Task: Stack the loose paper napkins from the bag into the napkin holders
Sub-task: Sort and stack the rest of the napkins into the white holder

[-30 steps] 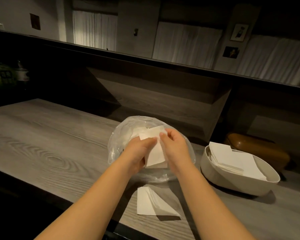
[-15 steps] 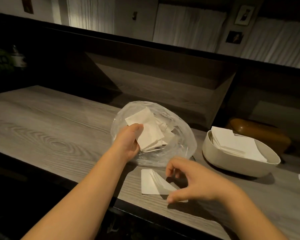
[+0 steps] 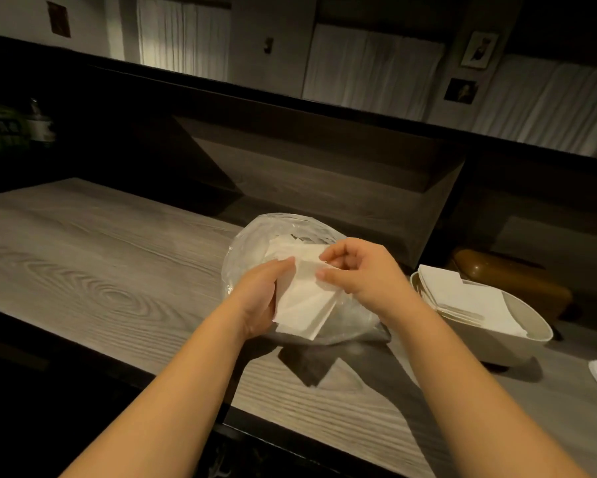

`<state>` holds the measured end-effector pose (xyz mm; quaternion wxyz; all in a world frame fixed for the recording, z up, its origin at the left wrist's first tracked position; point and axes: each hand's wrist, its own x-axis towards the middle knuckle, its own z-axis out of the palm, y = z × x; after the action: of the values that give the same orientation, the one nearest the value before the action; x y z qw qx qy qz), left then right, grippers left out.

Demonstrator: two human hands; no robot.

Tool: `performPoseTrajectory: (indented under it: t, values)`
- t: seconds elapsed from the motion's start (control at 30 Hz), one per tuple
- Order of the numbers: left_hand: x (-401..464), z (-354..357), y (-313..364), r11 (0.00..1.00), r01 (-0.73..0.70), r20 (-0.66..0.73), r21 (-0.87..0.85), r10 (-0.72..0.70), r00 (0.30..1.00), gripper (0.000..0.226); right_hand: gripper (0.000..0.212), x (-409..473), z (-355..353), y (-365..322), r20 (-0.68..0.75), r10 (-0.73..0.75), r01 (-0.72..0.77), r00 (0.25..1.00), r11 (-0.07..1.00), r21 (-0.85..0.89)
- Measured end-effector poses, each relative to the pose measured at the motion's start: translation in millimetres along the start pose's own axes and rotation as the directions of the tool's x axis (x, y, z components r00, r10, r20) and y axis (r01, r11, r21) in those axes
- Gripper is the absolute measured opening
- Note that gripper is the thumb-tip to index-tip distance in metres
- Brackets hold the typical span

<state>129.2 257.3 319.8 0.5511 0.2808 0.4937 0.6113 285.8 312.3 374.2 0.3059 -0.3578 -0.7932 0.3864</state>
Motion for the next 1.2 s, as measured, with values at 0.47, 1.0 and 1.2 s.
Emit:
performPoseTrajectory:
  t: [0.47, 1.0, 1.2]
  values:
    - [0, -2, 1, 0.995, -0.095, -0.064, 0.001, 0.095, 0.993, 0.026, 0.042, 15, 20, 30, -0.192, 0.061, -0.075, 0.979, 0.995, -0.063]
    - [3, 4, 0, 0.993, -0.103, -0.112, -0.051, 0.096, 0.989, 0.028, 0.018, 14, 39, 28, -0.213, 0.033, -0.066, 0.977, 0.987, -0.147]
    - [5, 1, -3, 0.995, -0.081, -0.073, -0.056, 0.077, 0.994, 0.036, 0.016, 18, 40, 28, -0.216, 0.047, -0.059, 0.975, 0.997, -0.049]
